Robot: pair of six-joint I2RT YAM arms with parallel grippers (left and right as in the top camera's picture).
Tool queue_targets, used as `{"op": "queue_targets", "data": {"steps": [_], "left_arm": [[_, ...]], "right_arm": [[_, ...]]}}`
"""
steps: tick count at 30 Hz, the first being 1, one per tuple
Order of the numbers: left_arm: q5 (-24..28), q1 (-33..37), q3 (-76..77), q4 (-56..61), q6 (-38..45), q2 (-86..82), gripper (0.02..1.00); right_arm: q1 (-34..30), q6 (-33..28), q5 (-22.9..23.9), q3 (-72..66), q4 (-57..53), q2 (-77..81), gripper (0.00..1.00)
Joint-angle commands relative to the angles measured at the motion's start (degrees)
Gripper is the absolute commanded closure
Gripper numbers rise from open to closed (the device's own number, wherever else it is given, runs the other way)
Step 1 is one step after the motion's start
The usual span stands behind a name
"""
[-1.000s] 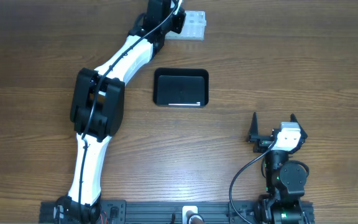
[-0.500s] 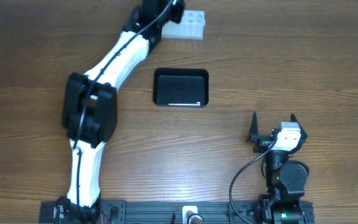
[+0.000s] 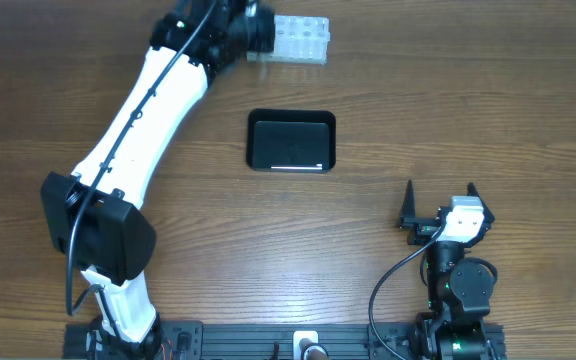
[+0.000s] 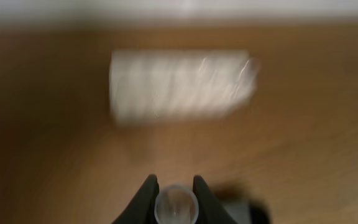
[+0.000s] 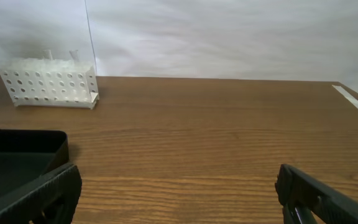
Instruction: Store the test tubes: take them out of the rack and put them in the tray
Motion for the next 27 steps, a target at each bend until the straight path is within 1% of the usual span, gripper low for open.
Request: {"op": "queue_targets", "data": {"steps": [1,5,10,19,22,24,25,26,27], "left_arm": [[-6.4,-2.6,-6.6,-2.8,-7.2,0.7,0.978],[-9.0,-4.6,-12.8,-1.1,-7.2,0.7,0.976],[-9.9,-5.6,-18.8,2.4,-7.2,0.7,0.974],[-10.1,-5.6,-19.9,3.7,-7.2,3.9,0.974],[-10.1,-5.6,-19.9,4.7,-7.2,5.7,0.954],[-10.1,-5.6,-19.9,5.9,-7.2,6.6,0.899],[-10.1,-5.6,-19.9,6.3,-7.2,7.0,0.849],[-10.1,-5.6,-19.9,6.6,-7.2,7.1,0.739],[-10.1,-5.6,-19.9,6.7,-7.2,7.1,0.728]], "right_arm": [[-0.3,-0.2,-0.1,-0.3,-0.2,-0.4,0.009],[-0.3,-0.2,-0.1,-0.3,-0.2,-0.4,0.007],[-0.3,-0.2,-0.1,-0.3,-0.2,-0.4,0.007],[-0.3,-0.2,-0.1,-0.3,-0.2,-0.4,0.009],[-0.3,-0.2,-0.1,-0.3,-0.2,-0.4,0.007],[-0.3,-0.2,-0.1,-0.3,-0.2,-0.4,0.007],[-0.3,-0.2,-0.1,-0.3,-0.2,-0.4,0.009],[-0.3,-0.2,-0.1,-0.3,-0.2,-0.4,0.009],[-0.3,-0.2,-0.1,-0.3,-0.2,-0.4,0.009]]}}
